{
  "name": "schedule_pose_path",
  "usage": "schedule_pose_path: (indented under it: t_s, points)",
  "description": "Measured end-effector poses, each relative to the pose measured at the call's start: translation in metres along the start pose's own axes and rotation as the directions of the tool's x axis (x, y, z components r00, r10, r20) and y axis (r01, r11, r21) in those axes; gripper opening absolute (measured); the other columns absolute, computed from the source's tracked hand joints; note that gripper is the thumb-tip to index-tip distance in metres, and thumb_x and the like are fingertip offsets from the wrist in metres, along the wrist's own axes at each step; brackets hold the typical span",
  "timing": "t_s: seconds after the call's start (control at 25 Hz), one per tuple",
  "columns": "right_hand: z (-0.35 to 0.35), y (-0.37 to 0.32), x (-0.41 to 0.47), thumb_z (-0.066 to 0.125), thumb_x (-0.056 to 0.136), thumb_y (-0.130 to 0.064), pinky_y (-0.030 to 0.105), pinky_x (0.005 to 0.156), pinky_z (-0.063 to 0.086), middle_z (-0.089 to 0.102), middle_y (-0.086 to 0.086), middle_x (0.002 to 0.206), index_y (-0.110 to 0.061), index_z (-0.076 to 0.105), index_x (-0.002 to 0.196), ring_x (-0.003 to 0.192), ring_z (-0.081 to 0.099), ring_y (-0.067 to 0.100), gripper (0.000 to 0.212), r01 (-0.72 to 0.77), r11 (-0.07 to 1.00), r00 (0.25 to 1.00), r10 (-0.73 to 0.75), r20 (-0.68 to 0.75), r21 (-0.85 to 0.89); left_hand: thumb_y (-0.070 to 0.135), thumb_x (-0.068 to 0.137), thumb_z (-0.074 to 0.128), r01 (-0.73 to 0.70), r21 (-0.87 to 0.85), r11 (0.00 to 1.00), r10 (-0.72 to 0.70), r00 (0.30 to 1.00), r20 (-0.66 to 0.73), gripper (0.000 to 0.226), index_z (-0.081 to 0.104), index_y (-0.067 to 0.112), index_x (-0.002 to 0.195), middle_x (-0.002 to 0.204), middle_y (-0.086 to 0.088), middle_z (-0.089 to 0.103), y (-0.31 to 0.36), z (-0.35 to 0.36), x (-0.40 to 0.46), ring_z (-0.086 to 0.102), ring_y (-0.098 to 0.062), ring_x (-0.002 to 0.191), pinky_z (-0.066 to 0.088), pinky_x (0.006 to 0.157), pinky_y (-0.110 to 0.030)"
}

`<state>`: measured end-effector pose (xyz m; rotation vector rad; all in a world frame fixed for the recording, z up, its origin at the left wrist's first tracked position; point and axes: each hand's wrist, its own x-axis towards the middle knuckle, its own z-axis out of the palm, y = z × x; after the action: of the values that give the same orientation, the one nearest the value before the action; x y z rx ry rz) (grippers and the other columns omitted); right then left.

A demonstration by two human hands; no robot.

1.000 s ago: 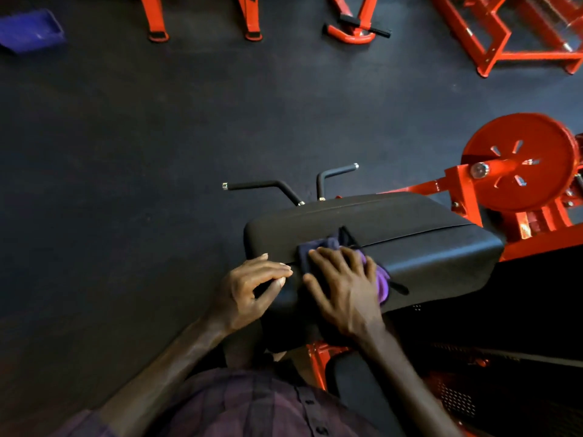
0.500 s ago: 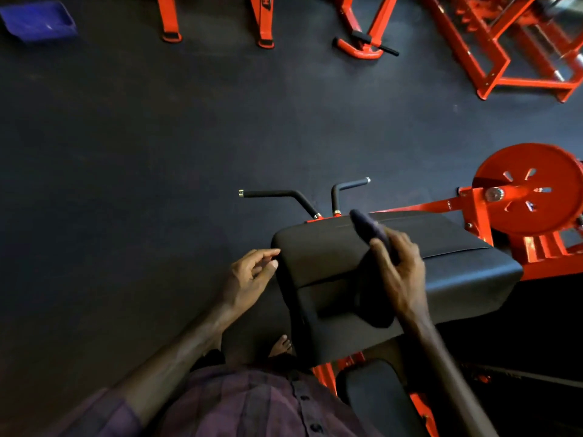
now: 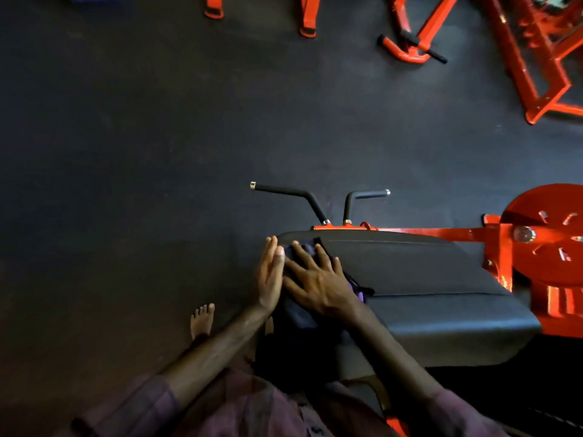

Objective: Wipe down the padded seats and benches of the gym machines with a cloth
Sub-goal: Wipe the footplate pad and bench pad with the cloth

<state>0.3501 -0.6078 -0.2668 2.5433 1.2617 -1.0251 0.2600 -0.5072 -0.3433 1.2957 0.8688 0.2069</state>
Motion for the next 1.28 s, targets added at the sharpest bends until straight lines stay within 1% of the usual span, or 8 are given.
schedule_pose_path:
  t_s: [0.12, 0.24, 0.36, 0.6, 0.8, 0.96, 1.16, 1.28]
  points:
    - [0.004, 0.050, -0.002, -0.007, 0.089, -0.086, 0.069, 0.124, 0.014, -0.006, -0.020, 0.175, -0.065, -0.003, 0.156, 0.163, -0.001, 0.033, 0.071, 0.109, 0.994, 0.994, -0.110, -0.006, -0.028, 0.015, 0.114, 0.042, 0.028, -0.001, 1.000, -0.028, 0.998, -0.057, 0.045, 0.038, 0.000, 0.156, 0.158, 0.001, 0.035, 0.000, 0.006, 0.004, 0.031, -0.014, 0.152, 0.026, 0.111, -0.001]
    - [-0.012, 0.053, 0.029, 0.021, 0.104, -0.069, 0.072, 0.123, 0.008, -0.003, -0.012, 0.176, -0.056, 0.006, 0.162, 0.161, -0.003, 0.043, 0.061, -0.117, 0.990, 0.992, 0.113, 0.054, 0.079, 0.024, 0.112, 0.045, 0.044, 0.072, 0.996, -0.041, 0.998, -0.050, 0.048, 0.042, 0.006, 0.157, 0.162, 0.003, 0.036, -0.007, 0.009, 0.001, 0.027, -0.013, 0.157, 0.021, 0.128, -0.022]
    - [0.000, 0.032, 0.014, 0.015, 0.094, -0.075, 0.066, 0.126, 0.009, 0.000, -0.014, 0.176, -0.059, 0.006, 0.161, 0.161, 0.002, 0.039, 0.069, 0.074, 0.997, 0.997, -0.074, -0.025, -0.004, 0.025, 0.110, 0.051, 0.069, 0.058, 0.996, -0.064, 0.994, -0.090, 0.049, 0.044, 0.007, 0.156, 0.164, -0.007, 0.040, -0.005, 0.009, -0.003, 0.033, -0.017, 0.155, 0.023, 0.130, -0.035]
    - [-0.015, 0.084, 0.024, 0.028, 0.103, -0.066, 0.068, 0.124, 0.014, 0.005, -0.011, 0.176, -0.054, 0.014, 0.162, 0.160, 0.009, 0.040, 0.062, -0.081, 0.996, 0.997, 0.081, 0.000, 0.034, 0.015, 0.106, 0.061, -0.048, 0.456, 0.888, 0.034, 0.999, 0.039, 0.047, 0.053, 0.010, 0.153, 0.165, -0.002, 0.037, 0.004, 0.000, 0.003, 0.030, -0.011, 0.154, 0.016, 0.117, -0.012]
    - [-0.003, 0.094, 0.000, 0.000, 0.075, -0.080, 0.059, 0.128, 0.013, 0.005, -0.018, 0.175, -0.057, 0.010, 0.161, 0.161, 0.011, 0.031, 0.089, 0.172, 0.985, 0.985, -0.172, -0.006, -0.003, 0.023, 0.106, 0.062, -0.014, 0.516, 0.856, -0.013, 0.999, 0.047, 0.051, 0.051, 0.018, 0.155, 0.170, 0.000, 0.031, 0.015, -0.002, 0.001, 0.028, -0.012, 0.156, 0.017, 0.118, -0.016]
    - [-0.020, 0.116, 0.017, 0.028, 0.103, -0.066, 0.064, 0.125, 0.014, 0.007, -0.012, 0.176, -0.053, 0.015, 0.162, 0.160, 0.012, 0.037, 0.062, -0.074, 0.996, 0.997, 0.074, 0.004, 0.042, 0.029, 0.106, 0.061, -0.003, 0.577, 0.817, -0.035, 0.998, 0.055, 0.054, 0.048, 0.018, 0.157, 0.173, -0.001, 0.026, 0.026, 0.004, 0.000, 0.024, -0.014, 0.158, 0.016, 0.121, -0.019]
    - [-0.004, 0.119, -0.014, 0.019, 0.098, -0.068, 0.058, 0.128, 0.010, 0.003, -0.018, 0.175, -0.054, 0.008, 0.162, 0.162, 0.008, 0.029, 0.066, 0.132, 0.991, 0.991, -0.132, -0.013, -0.029, 0.036, 0.109, 0.053, 0.017, 0.684, 0.729, -0.101, 0.991, 0.083, 0.057, 0.040, 0.022, 0.162, 0.176, -0.003, 0.012, 0.035, 0.014, 0.003, 0.016, -0.019, 0.161, 0.016, 0.126, -0.030]
    - [-0.019, 0.135, -0.006, 0.031, 0.107, -0.060, 0.063, 0.127, 0.010, 0.004, -0.013, 0.176, -0.053, 0.012, 0.163, 0.161, 0.009, 0.033, 0.059, -0.038, 0.998, 0.999, 0.037, 0.023, 0.047, 0.046, 0.108, 0.051, 0.046, 0.723, 0.690, -0.166, 0.981, 0.096, 0.063, 0.032, 0.026, 0.165, 0.177, -0.002, 0.002, 0.040, 0.018, 0.002, 0.010, -0.023, 0.163, 0.015, 0.129, -0.038]
